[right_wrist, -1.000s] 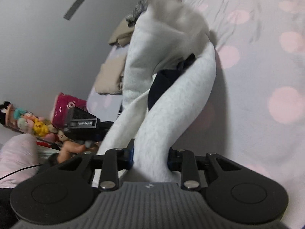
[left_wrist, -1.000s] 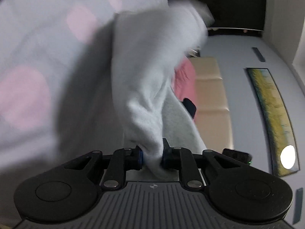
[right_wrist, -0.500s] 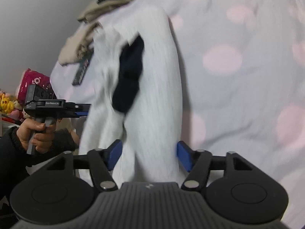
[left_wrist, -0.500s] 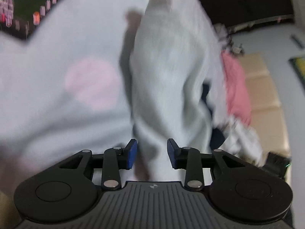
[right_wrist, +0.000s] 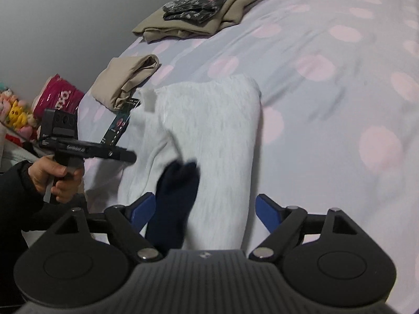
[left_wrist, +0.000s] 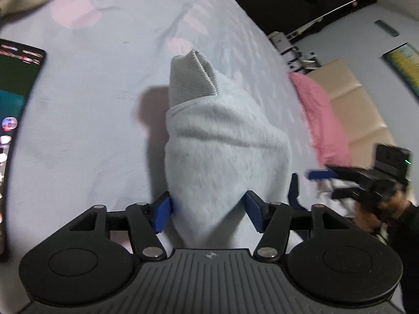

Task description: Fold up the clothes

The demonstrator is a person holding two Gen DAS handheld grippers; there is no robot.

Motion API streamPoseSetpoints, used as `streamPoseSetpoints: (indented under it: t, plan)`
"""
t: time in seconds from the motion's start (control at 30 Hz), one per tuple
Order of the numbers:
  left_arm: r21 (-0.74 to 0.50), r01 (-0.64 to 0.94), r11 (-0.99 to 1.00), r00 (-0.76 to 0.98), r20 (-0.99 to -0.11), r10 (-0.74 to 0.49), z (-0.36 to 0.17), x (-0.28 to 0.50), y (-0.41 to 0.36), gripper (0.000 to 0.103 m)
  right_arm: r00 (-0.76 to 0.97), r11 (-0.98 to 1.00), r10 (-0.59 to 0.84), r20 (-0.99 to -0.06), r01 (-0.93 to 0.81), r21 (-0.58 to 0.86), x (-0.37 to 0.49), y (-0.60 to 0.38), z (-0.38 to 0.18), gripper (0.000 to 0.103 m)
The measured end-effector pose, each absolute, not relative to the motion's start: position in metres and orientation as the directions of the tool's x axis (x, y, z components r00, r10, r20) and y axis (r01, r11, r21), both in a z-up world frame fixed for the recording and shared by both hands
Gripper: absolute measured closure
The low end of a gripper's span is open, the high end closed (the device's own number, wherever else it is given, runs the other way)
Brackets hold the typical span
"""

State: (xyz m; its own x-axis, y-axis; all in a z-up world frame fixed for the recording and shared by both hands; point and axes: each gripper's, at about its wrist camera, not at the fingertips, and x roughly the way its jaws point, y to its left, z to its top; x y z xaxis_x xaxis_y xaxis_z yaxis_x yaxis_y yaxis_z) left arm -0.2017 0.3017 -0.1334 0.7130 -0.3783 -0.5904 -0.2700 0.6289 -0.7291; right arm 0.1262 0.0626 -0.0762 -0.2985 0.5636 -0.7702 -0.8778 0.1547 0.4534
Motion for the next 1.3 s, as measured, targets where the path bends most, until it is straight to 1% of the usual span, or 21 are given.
streamPoseSetpoints:
  t: [0.17,0.27,0.4,0.6,0.63,0.67,0.7,0.73,0.77,0.83,0.97,1.07,1.3]
  plan:
    - [-0.806,-0.233,0.544,0.738,-0.511,-0.441,-0.147,-0.2,0.318,0.041,-0.354,0.135,0.537,-0.766,-0.86,0.492,0.144,0.115,-0.101,0.017]
    - [-0.839,-0.225,0.495,0.746,-0.475,-0.466,-0.154,-0.2,0.327,0.04,-0.355,0.137,0.539,-0.763,-0.857,0.496,0.153,0.132,-0.112,0.017]
    - [-0.854,-0.218,0.473,0.749,-0.457,-0.48,-0.158,-0.195,0.334,0.04,-0.35,0.168,0.535,-0.769,-0.848,0.503,0.165,0.154,-0.132,0.017]
    - [-0.884,-0.229,0.408,0.768,-0.422,-0.482,-0.167,-0.19,0.34,0.039,-0.411,0.185,0.561,-0.719,-0.784,0.592,0.173,0.178,-0.151,0.015]
    - [-0.893,-0.236,0.383,0.776,-0.41,-0.478,-0.169,-0.189,0.34,0.044,-0.423,0.19,0.558,-0.714,-0.772,0.606,0.173,0.182,-0.152,0.022]
    - [-0.897,-0.252,0.364,0.779,-0.411,-0.473,-0.172,-0.189,0.34,0.066,-0.423,0.199,0.546,-0.723,-0.773,0.603,0.17,0.185,-0.153,0.035]
    - [-0.891,-0.279,0.358,0.774,-0.43,-0.465,-0.175,-0.189,0.339,0.072,-0.42,0.208,0.53,-0.737,-0.778,0.593,0.168,0.187,-0.152,0.062]
    - [-0.884,-0.301,0.358,0.771,-0.446,-0.454,-0.175,-0.19,0.338,0.073,-0.42,0.22,0.52,-0.744,-0.775,0.592,0.167,0.188,-0.151,0.073]
    - [-0.879,-0.31,0.361,0.773,-0.455,-0.443,-0.173,-0.191,0.337,0.074,-0.426,0.22,0.521,-0.74,-0.771,0.598,0.165,0.187,-0.147,0.078]
    - [-0.858,-0.302,0.415,0.779,-0.474,-0.412,-0.161,-0.193,0.331,0.076,-0.433,0.2,0.531,-0.729,-0.772,0.604,0.161,0.182,-0.134,0.083]
    - [-0.773,-0.213,0.598,0.806,-0.485,-0.339,-0.119,-0.201,0.306,0.077,-0.416,0.122,0.558,-0.717,-0.814,0.567,0.148,0.165,-0.098,0.085]
    - [-0.732,-0.144,0.666,0.831,-0.454,-0.32,-0.09,-0.216,0.288,0.077,-0.396,0.067,0.595,-0.699,-0.842,0.535,0.135,0.142,-0.068,0.086]
    - [-0.666,-0.028,0.745,0.857,-0.401,-0.325,-0.041,-0.256,0.243,0.077,-0.361,-0.035,0.706,-0.609,-0.877,0.479,0.094,0.058,-0.011,0.086]
